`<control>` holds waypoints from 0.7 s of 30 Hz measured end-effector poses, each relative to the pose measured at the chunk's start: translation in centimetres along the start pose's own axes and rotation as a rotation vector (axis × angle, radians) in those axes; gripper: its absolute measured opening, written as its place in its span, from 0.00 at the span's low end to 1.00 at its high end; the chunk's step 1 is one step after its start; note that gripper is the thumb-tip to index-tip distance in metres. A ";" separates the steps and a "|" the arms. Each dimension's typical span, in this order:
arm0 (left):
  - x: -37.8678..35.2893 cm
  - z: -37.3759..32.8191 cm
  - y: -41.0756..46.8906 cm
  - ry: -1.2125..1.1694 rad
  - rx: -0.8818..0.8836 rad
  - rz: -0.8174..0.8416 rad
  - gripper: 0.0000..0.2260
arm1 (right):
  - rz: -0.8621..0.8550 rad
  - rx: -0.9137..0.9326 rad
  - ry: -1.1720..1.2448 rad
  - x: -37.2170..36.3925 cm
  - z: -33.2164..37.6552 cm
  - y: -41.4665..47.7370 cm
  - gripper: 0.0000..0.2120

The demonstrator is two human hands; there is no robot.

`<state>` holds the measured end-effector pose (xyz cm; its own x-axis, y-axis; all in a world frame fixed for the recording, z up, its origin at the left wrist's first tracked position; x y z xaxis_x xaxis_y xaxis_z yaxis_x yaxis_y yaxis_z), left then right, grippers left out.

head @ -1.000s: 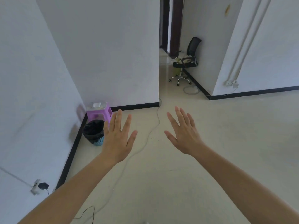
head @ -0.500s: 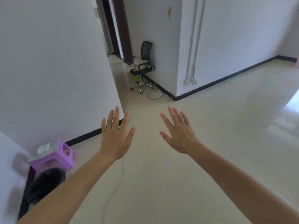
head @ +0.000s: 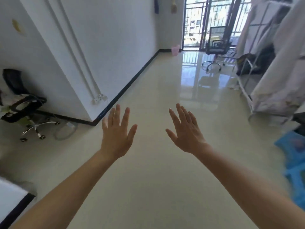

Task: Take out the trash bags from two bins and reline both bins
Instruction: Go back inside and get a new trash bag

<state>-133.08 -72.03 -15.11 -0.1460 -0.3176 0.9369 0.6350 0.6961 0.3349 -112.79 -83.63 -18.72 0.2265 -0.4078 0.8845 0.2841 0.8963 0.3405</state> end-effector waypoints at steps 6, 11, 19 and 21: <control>-6.7 -14.9 15.0 -0.103 -0.314 -0.036 0.31 | 0.015 -0.292 -0.179 2.0 -18.5 1.3 0.37; -9.8 -28.7 25.3 -0.229 -0.531 -0.027 0.30 | -0.010 -0.539 -0.247 6.5 -31.0 1.9 0.37; -9.1 -55.6 32.5 -0.361 -0.930 -0.025 0.30 | -0.216 -0.938 -0.310 17.2 -48.0 -7.8 0.36; -9.8 -62.0 32.7 -0.375 -1.015 -0.018 0.30 | -0.260 -1.040 -0.310 18.5 -52.6 -11.3 0.36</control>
<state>-63.90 -86.09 -19.58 -0.2746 0.0152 0.9614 0.9371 -0.2200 0.2711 -62.84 -110.47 -22.93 -0.1546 -0.3707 0.9158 0.9635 0.1487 0.2228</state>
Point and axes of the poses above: each hand's wrist, its own y-axis towards the middle knuckle, its own x-axis out of the back of the hand, z = x × y, the point moved 9 cm from there along y, towards the middle knuckle, and after that the axes turned 12 degrees about y, right-handed, at the moved point
